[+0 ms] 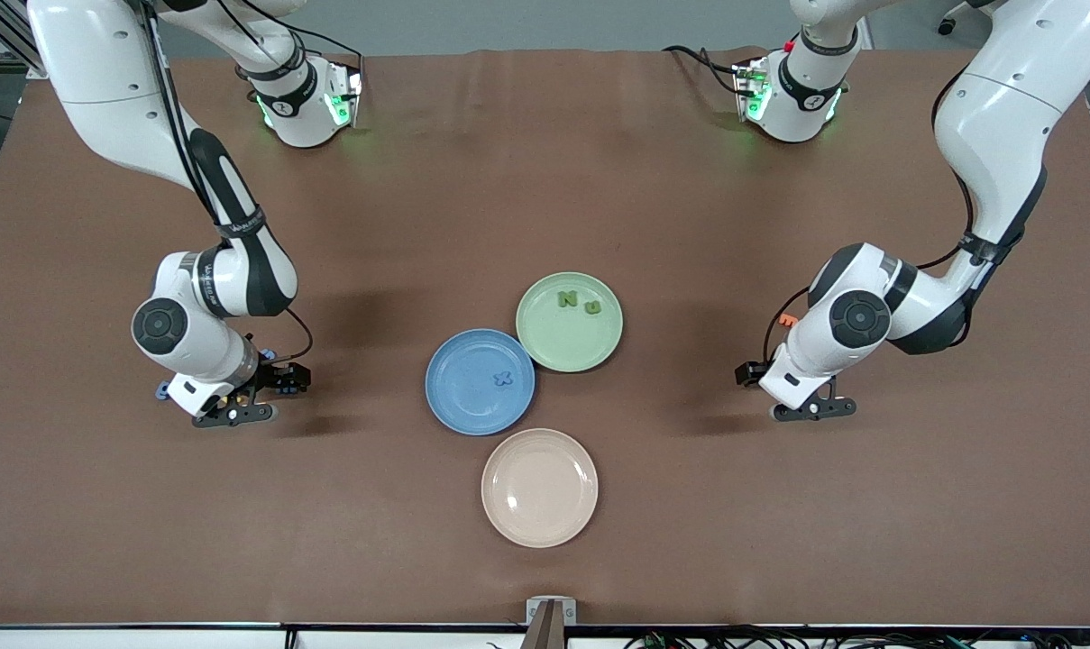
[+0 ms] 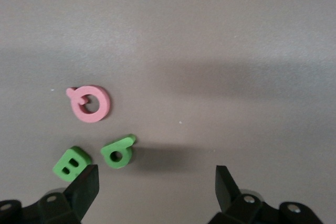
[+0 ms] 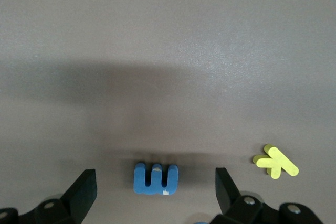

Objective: Sort letters by color into matching plates
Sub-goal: 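Grasp the green b with the left gripper while the right grasps blue m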

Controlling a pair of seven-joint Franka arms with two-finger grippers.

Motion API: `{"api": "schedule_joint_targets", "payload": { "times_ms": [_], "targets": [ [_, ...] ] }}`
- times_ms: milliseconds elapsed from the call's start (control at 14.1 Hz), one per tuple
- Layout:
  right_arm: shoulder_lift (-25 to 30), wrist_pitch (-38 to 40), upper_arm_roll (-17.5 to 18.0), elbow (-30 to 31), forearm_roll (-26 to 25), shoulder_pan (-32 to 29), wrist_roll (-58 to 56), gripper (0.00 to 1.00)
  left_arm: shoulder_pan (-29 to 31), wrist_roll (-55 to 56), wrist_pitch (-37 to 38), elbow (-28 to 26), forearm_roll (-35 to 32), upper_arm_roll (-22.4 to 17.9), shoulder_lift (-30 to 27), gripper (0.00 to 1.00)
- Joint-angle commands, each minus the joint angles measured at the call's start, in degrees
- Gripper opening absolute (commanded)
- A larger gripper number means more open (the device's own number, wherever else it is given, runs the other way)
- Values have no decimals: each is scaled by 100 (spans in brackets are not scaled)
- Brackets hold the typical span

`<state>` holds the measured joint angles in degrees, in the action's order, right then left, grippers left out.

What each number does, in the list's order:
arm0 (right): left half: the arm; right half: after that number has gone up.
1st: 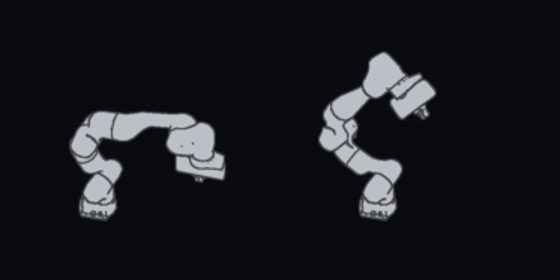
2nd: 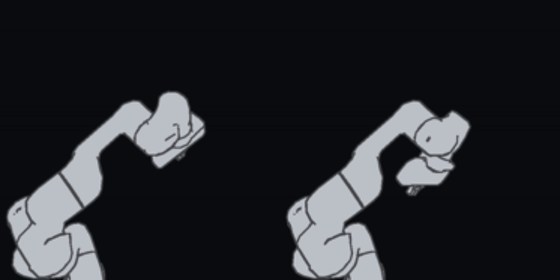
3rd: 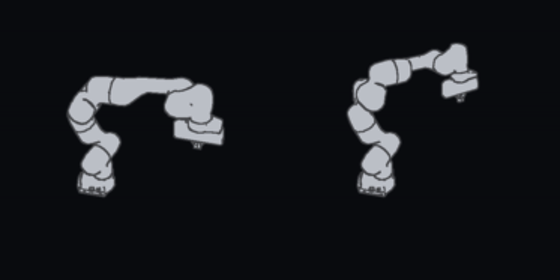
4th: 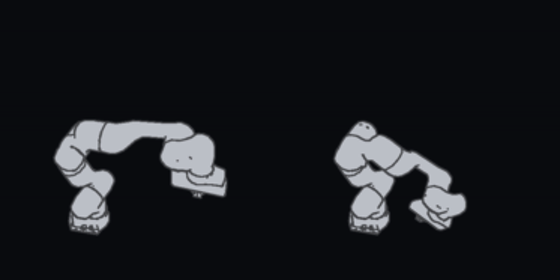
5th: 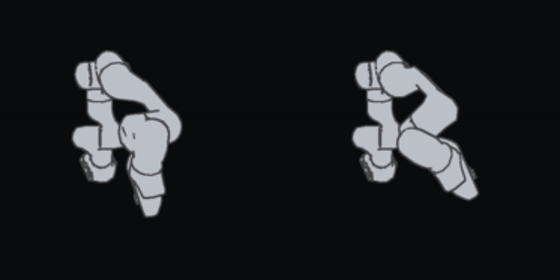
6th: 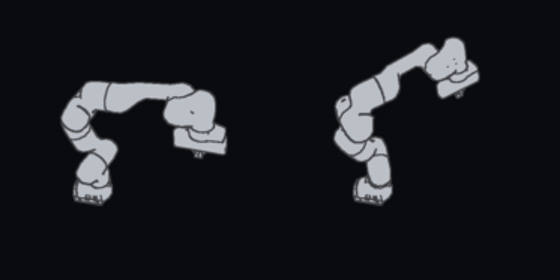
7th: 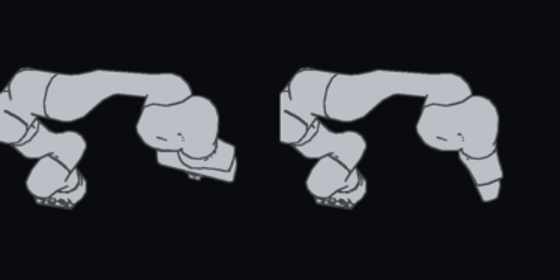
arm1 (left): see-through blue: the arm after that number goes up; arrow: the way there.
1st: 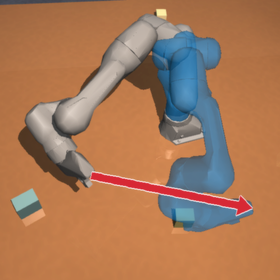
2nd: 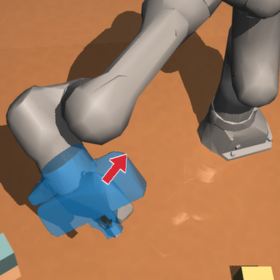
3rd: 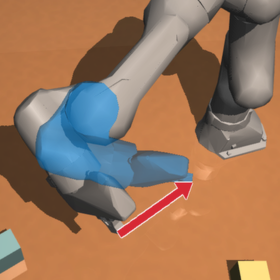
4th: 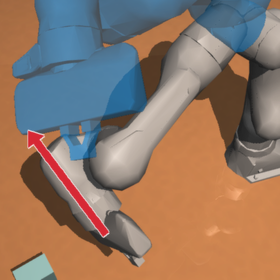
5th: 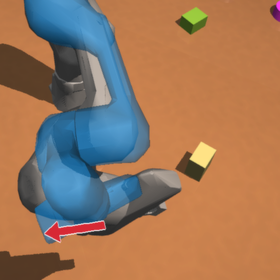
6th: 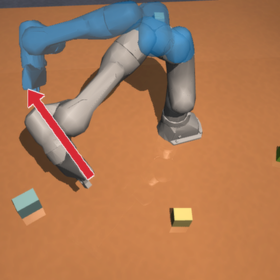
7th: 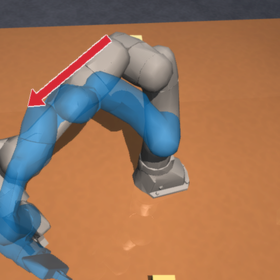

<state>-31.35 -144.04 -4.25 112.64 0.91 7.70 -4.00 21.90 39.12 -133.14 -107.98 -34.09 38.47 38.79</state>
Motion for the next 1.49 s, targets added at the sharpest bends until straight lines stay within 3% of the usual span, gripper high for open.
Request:
{"api": "schedule_joint_targets", "payload": {
  "times_ms": [0, 567, 921, 1417],
  "targets": [
    [226, -62, 109, 249, 145, -137, -101, 100, 147, -1, -151, -65, -282, 47, 58, 94],
    [6, -238, 100, 267, 357, -129, -145, 100, 262, 8, -345, -39, -476, 29, 331, 80],
    [-108, -256, 100, 258, 357, -137, -145, 92, 262, -19, -345, -48, -503, -6, 331, 79],
    [-126, -238, 100, 249, 357, -129, -128, 46, 376, -107, -336, -30, -503, 2, 278, 81]
  ]
}}
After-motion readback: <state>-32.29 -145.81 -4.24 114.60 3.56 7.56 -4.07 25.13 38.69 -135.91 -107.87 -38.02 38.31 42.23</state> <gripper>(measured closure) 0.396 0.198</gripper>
